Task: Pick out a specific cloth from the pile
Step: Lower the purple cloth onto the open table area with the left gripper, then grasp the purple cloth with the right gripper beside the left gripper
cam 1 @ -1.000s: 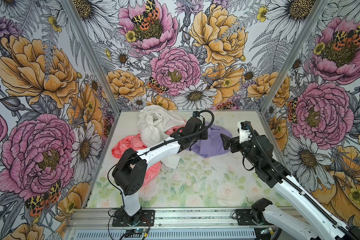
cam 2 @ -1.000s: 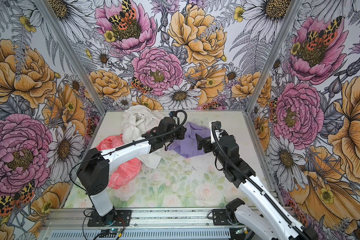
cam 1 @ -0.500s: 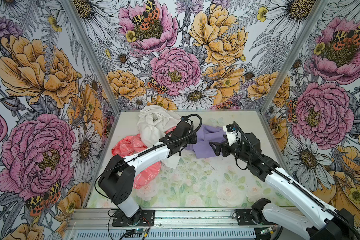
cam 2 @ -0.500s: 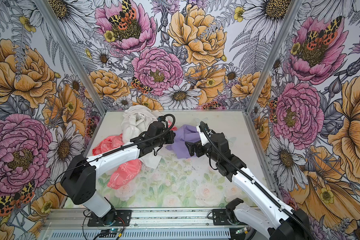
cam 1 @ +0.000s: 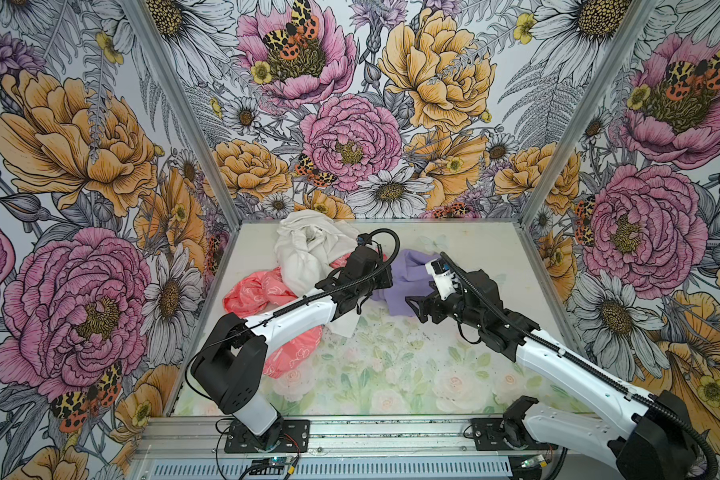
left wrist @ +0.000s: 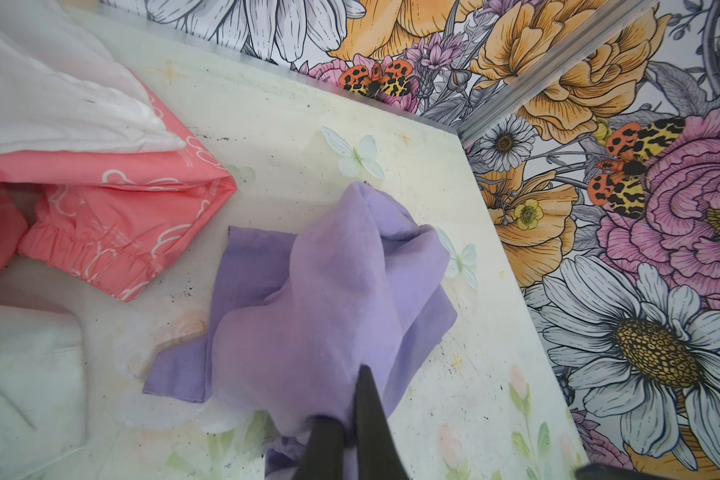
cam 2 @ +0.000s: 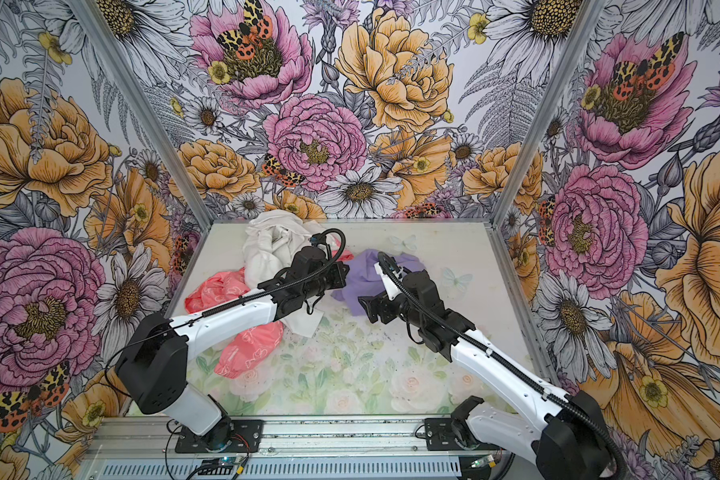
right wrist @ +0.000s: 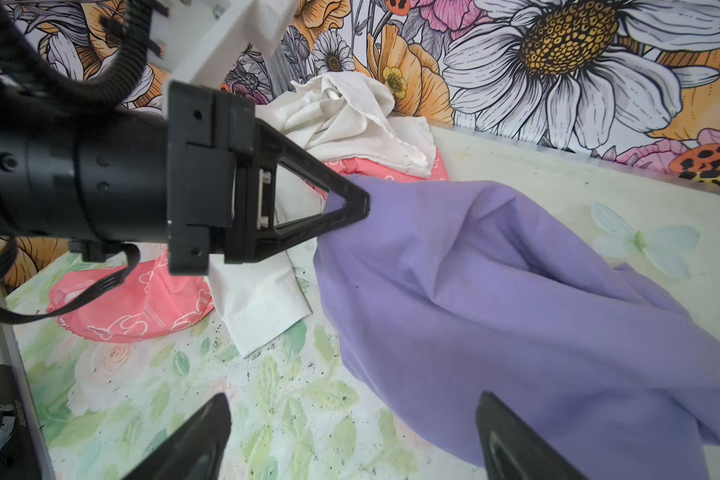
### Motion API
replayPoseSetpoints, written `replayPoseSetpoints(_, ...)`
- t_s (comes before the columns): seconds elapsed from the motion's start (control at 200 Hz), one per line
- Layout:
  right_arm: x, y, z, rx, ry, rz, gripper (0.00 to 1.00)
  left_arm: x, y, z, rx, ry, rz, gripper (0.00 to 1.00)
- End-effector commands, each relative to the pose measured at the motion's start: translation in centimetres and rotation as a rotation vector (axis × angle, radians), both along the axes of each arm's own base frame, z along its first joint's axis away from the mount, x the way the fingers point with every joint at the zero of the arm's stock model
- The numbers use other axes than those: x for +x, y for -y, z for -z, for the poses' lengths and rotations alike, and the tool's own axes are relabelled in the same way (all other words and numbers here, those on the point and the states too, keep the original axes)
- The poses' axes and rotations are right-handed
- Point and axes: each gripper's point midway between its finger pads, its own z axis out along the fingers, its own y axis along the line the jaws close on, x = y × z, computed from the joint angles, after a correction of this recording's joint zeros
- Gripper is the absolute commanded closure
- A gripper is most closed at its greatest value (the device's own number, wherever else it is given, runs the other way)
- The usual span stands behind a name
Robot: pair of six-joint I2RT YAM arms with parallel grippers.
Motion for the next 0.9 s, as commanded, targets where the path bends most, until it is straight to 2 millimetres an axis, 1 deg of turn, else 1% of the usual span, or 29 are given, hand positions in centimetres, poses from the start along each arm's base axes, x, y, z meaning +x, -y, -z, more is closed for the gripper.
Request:
replayPoseSetpoints(0.0, 1.1, -0.5, -0.9, 0.079, 0.054, 0.033, 0.13, -0.2, 0.0, -3.1, -0.053, 0.083, -0.002, 1.0)
replayPoseSetpoints(0.075, 1.7, -0.8, -0.9, 0.117, 0.06, 0.044, 0.13, -0.5, 0.2, -3.4, -0.064, 0.092, 0.011, 1.0)
replayPoseSetpoints(0.195, 2.8, -1.0, 0.0, 0.118, 0.031, 0.059, 0.12, -1.2, 0.6, -4.0, -0.079, 0.119, 0.052, 1.0)
replayPoseSetpoints(0.26, 3.4, -0.9, 0.4, 0.117, 0.019, 0.067, 0.12, -1.6, 0.7, -4.5, -0.087, 0.151, 0.084, 1.0)
replayPoseSetpoints(0.4, 4.7, 0.0, 0.9, 0.127, 0.0, 0.084, 0.12, -2.0, 0.4, -5.3, -0.106, 0.2, 0.101, 1.0)
replayPoseSetpoints(0.53, 5.6, 0.6, 1.3, 0.15, -0.021, 0.1, 0.12, -2.2, 0.5, -5.4, -0.111, 0.208, 0.115, 1.0)
replayPoseSetpoints(0.601, 6.1, 0.7, 1.3, 0.182, -0.03, 0.103, 0.14, -2.2, 0.4, -5.3, -0.109, 0.21, 0.116, 1.0)
replayPoseSetpoints(0.731, 6.7, 0.3, 1.2, 0.232, -0.045, 0.093, 0.19, -2.1, 0.3, -5.4, -0.116, 0.214, 0.116, 1.0)
replayPoseSetpoints(0.896, 7.4, -0.4, 1.4, 0.236, -0.056, 0.074, 0.2, -2.3, 0.6, -5.6, -0.129, 0.217, 0.132, 1.0)
